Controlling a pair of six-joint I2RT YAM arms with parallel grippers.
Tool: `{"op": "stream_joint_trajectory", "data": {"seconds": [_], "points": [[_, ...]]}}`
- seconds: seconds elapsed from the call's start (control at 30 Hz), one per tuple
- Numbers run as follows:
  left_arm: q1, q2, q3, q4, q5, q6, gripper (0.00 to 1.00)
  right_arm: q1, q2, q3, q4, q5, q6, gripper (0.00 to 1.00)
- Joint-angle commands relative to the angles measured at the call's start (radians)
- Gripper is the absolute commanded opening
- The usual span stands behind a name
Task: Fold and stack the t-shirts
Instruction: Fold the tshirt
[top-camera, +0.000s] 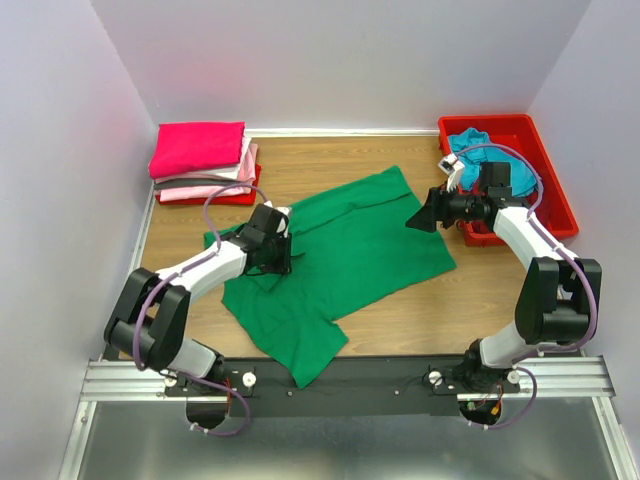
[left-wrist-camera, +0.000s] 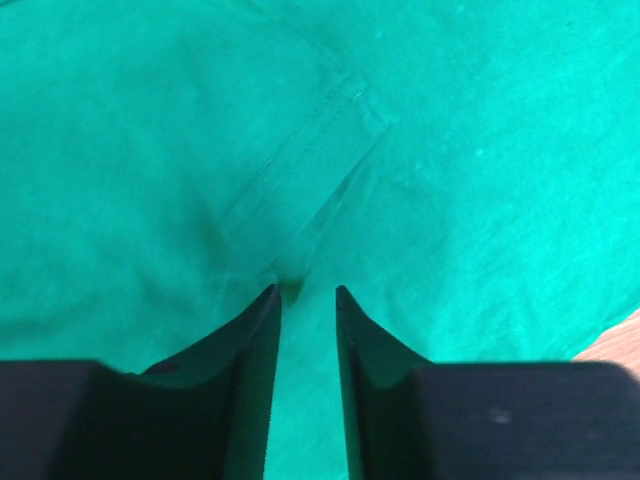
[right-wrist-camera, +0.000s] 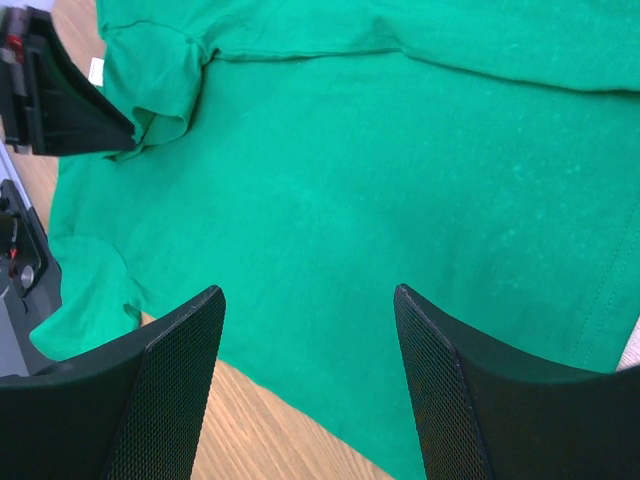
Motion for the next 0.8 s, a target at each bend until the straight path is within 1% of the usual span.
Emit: {"op": "stream_joint_trajectory", "data": {"seconds": [0.0,0.07,0.1,0.13,0.2,0.23,0.27,0.3,0.4,0.47,0.57,0.63,0.7,0.73,0.77], "points": [[-0.005,-0.109,0.043,-0.047,-0.114,-0.03,0.4,-0.009,0.0,-0.009,-0.016,-0.03,-0.009,0.76],[-0.005,-0.149,0.046,-0.037,-0.113,-0.032,0.46,-0.009,0.001,-0.009,-0.017,-0.032,-0.009,0.76],[-0.003,-0.167,0.046,-0.027,-0.157,-0.032,0.48,-0.009,0.001,-0.009,-0.019,-0.033,-0.009,0.76],[-0.002,-0.198,0.041,0.0,-0.158,-0.027,0.49,-0.009,0.001,-0.009,-0.017,-0.033,-0.009,0.76],[0.006,-0.203,0.044,0.028,-0.142,-0.021,0.48,-0.009,0.003,-0.009,-0.019,-0.035,-0.009,0.76],[0.009,-0.189,0.05,0.036,-0.138,-0.013,0.46,-0.009,0.001,-0.007,-0.019,-0.035,-0.009,0.76],[0.015,-0.171,0.061,0.033,-0.135,-0.007,0.41,-0.009,0.001,-0.009,-0.019,-0.036,-0.009,0.76],[0.017,-0.122,0.073,0.025,-0.135,-0.001,0.39,-0.009,0.001,-0.009,-0.02,-0.036,-0.009,0.76],[0.017,-0.042,0.121,0.005,-0.127,0.023,0.38,-0.009,-0.002,-0.009,-0.02,-0.036,-0.009,0.76],[0.018,-0.02,0.132,-0.007,-0.127,0.034,0.38,-0.009,-0.002,-0.009,-0.02,-0.036,-0.01,0.76],[0.017,0.007,0.141,-0.013,-0.148,0.042,0.34,-0.01,0.001,-0.007,-0.02,-0.039,-0.01,0.76],[0.017,0.03,0.141,-0.003,-0.158,0.046,0.28,-0.01,0.003,-0.007,-0.02,-0.041,-0.01,0.76],[0.017,0.065,0.141,0.003,-0.155,0.047,0.24,-0.01,0.003,-0.007,-0.022,-0.041,-0.01,0.76],[0.017,0.076,0.139,0.013,-0.151,0.046,0.24,-0.01,0.001,-0.007,-0.024,-0.039,-0.012,0.76],[0.017,0.09,0.139,0.02,-0.136,0.048,0.2,-0.01,0.001,-0.007,-0.024,-0.039,-0.012,0.76]]}}
